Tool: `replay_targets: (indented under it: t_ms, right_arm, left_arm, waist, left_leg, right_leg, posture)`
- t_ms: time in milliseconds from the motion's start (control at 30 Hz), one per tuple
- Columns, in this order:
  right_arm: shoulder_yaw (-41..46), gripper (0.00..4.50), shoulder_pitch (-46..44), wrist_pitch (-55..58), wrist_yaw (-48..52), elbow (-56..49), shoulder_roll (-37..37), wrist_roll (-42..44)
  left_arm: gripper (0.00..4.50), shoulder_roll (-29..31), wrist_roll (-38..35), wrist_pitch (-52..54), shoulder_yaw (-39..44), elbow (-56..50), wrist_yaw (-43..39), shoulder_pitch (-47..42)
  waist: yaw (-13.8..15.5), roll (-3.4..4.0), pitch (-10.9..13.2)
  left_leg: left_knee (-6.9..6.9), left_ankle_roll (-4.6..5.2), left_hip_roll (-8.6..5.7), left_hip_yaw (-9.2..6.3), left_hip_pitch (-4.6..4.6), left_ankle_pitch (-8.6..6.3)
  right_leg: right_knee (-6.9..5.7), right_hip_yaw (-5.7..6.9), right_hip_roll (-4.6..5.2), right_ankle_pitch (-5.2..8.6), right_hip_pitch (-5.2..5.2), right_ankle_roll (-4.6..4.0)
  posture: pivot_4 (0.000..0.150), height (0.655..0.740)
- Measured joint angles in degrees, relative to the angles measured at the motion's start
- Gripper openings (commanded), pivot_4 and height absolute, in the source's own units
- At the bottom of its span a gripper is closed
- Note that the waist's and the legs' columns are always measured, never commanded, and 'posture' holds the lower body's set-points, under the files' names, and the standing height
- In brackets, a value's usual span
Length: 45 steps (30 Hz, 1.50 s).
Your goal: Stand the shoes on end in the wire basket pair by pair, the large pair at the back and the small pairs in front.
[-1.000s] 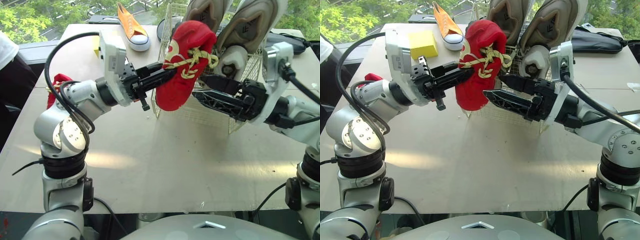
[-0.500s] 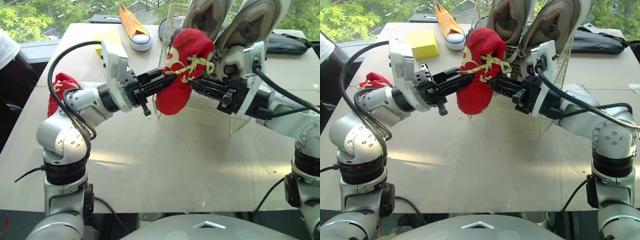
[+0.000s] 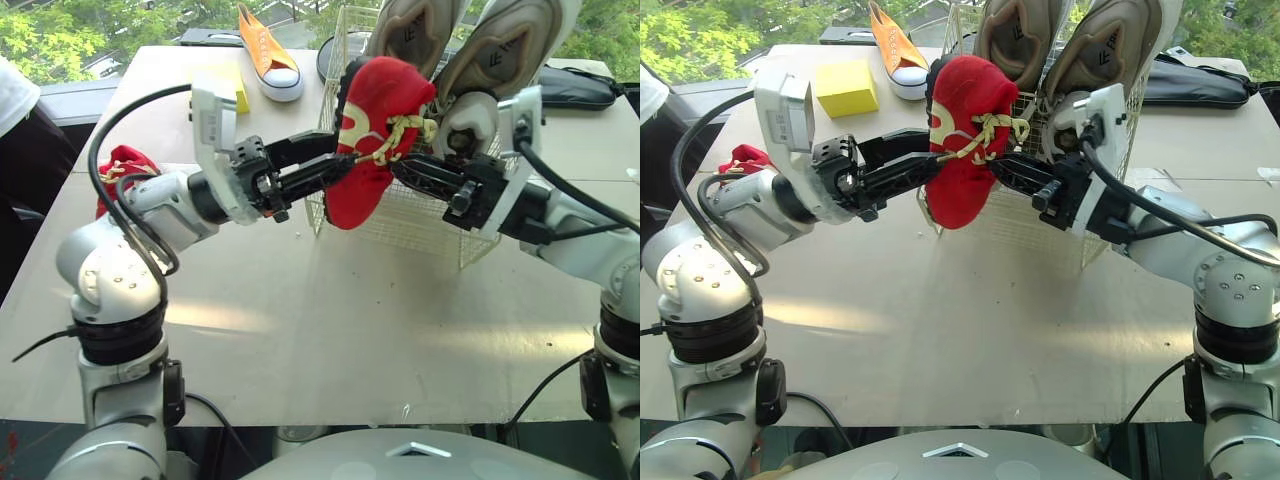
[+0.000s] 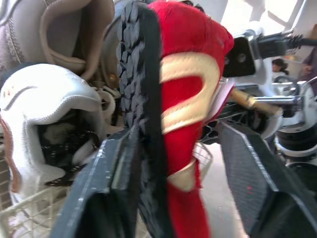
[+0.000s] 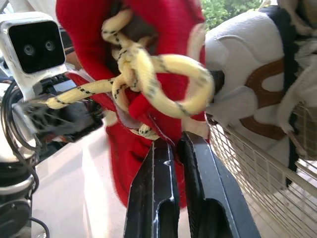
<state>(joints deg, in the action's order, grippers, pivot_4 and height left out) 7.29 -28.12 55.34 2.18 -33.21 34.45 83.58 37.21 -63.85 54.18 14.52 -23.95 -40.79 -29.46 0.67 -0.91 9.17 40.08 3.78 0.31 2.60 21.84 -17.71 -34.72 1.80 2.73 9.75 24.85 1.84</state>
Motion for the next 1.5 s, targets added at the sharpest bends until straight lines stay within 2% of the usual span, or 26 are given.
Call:
replay_targets:
  t_ms: [200, 333, 500, 633, 700, 800, 1033, 1167, 1200, 1300, 1433, 1500]
  right_arm:
    - [7.13, 0.00, 5.04, -4.04, 0.07, -2.97, 4.28, 3.64]
    - [9.72, 0.00, 7.90, -6.29, -0.98, -4.99, 6.40, 5.48]
    - [10.89, 0.00, 11.59, -8.84, -2.63, -6.77, 7.96, 5.56]
    - [7.42, 0.00, 11.76, -9.35, -2.35, -6.62, 7.87, 2.33]
    - [6.36, 0.00, 11.85, -9.35, -1.99, -6.54, 7.67, 1.91]
    - [6.13, 0.00, 11.50, -9.91, -1.51, -6.52, 7.64, 3.21]
    - [6.59, 0.00, 11.47, -11.86, -1.46, -6.92, 9.10, 8.95]
    - [6.58, 0.00, 11.49, -12.08, -1.38, -7.55, 9.63, 9.79]
    - [6.58, 0.00, 11.49, -12.45, -1.24, -7.80, 9.65, 9.89]
    - [6.58, 0.00, 11.48, -13.07, -1.03, -7.97, 9.77, 9.91]
    - [6.46, 0.00, 11.46, -13.27, -0.78, -7.87, 10.17, 9.70]
    - [6.18, 0.59, 11.43, -13.24, -0.23, -7.66, 10.48, 9.23]
  left_arm:
    - [2.76, 7.05, -4.34, 3.79, 1.99, 0.28, -2.08, 2.20]
    - [2.76, 7.14, -3.82, 3.10, 0.90, -0.07, -2.88, 2.68]
    - [2.76, 5.48, -0.69, 1.38, -4.52, -0.76, -4.03, 2.42]
    - [2.76, -0.39, 5.72, 1.38, -14.48, 1.53, -1.47, -1.66]
    - [2.76, -3.88, 7.55, 1.79, -16.80, 4.48, 0.90, -3.29]
    - [2.76, -9.33, 6.34, 4.25, -16.38, 8.85, 5.33, -6.09]
    - [2.76, -14.33, 0.03, 8.24, -10.94, 10.45, 11.30, -5.97]
    - [1.69, -16.84, -3.77, 9.16, -9.22, 11.14, 12.64, -6.00]
    - [1.08, -17.38, -5.11, 9.55, -8.46, 11.30, 12.99, -6.00]
    - [0.02, -17.43, -6.64, 9.79, -7.73, 11.39, 13.06, -6.00]
    - [0.02, -17.34, -6.84, 9.52, -7.74, 11.16, 13.04, -5.98]
    - [0.00, -16.88, -6.63, 9.15, -7.76, 10.94, 12.84, -5.98]
  waist:
    - [0.15, -0.01, 0.01]
    - [0.16, -0.07, 0.00]
    - [0.13, -0.07, 0.01]
    - [0.38, -0.11, 0.00]
    - [0.26, -0.11, 0.01]
    - [0.16, -0.14, 0.02]
    - [0.23, -0.14, 0.02]
    - [0.23, -0.15, 0.02]
    - [0.19, -0.15, 0.02]
    - [0.16, -0.15, 0.02]
    - [0.19, -0.15, 0.02]
    - [0.18, -0.15, 0.02]
  left_leg:
    - [-0.01, -0.02, 0.00, 0.03, -0.01, 0.00]
    - [-0.01, -0.02, -0.01, 0.05, -0.01, 0.00]
    - [-0.01, -0.02, -0.01, 0.07, -0.03, 0.00]
    - [0.00, 0.10, -0.05, 0.04, -0.01, -0.06]
    - [0.00, 0.19, -0.05, 0.08, 0.00, -0.12]
    - [0.00, 0.17, -0.03, 0.02, 0.03, -0.10]
    - [-0.03, 0.04, 0.04, 0.01, 0.05, -0.04]
    - [-0.01, 0.10, -0.03, 0.08, 0.04, -0.07]
    - [0.00, 0.10, -0.03, 0.08, 0.04, -0.07]
    - [0.00, 0.09, -0.03, 0.06, 0.01, -0.06]
    - [0.00, 0.07, -0.03, 0.07, 0.02, -0.06]
    - [0.00, 0.07, -0.03, 0.07, 0.02, -0.05]
  right_leg:
    - [0.03, 0.02, 0.01, 0.10, -0.01, 0.14]
    - [0.04, -0.08, 0.05, 0.14, -0.03, 0.21]
    - [0.03, -0.21, 0.13, 0.12, -0.03, 0.19]
    - [0.03, -0.23, 0.05, 0.12, -0.06, 0.19]
    - [0.03, -0.29, 0.06, 0.11, -0.04, 0.17]
    - [0.06, -0.25, 0.06, 0.04, -0.02, 0.06]
    - [0.09, -0.25, 0.06, 0.06, 0.01, 0.08]
    - [0.12, -0.27, 0.11, 0.06, -0.03, 0.10]
    - [0.11, -0.28, 0.11, 0.06, -0.03, 0.10]
    - [0.06, -0.26, 0.07, 0.06, -0.03, 0.09]
    - [0.06, -0.27, 0.06, 0.06, -0.02, 0.08]
    - [0.07, -0.28, 0.06, 0.06, -0.03, 0.08]
  posture:
    - [0.150, 0.7400]
    - [0.150, 0.7400]
    - [0.150, 0.7400]
    - [0.150, 0.7400]
    - [0.150, 0.7400]
    - [0.150, 0.7400]
    - [0.150, 0.7400]
    - [0.150, 0.7400]
    - [0.150, 0.7400]
    - [0.150, 0.7400]
    - [0.150, 0.7400]
    - [0.150, 0.7400]
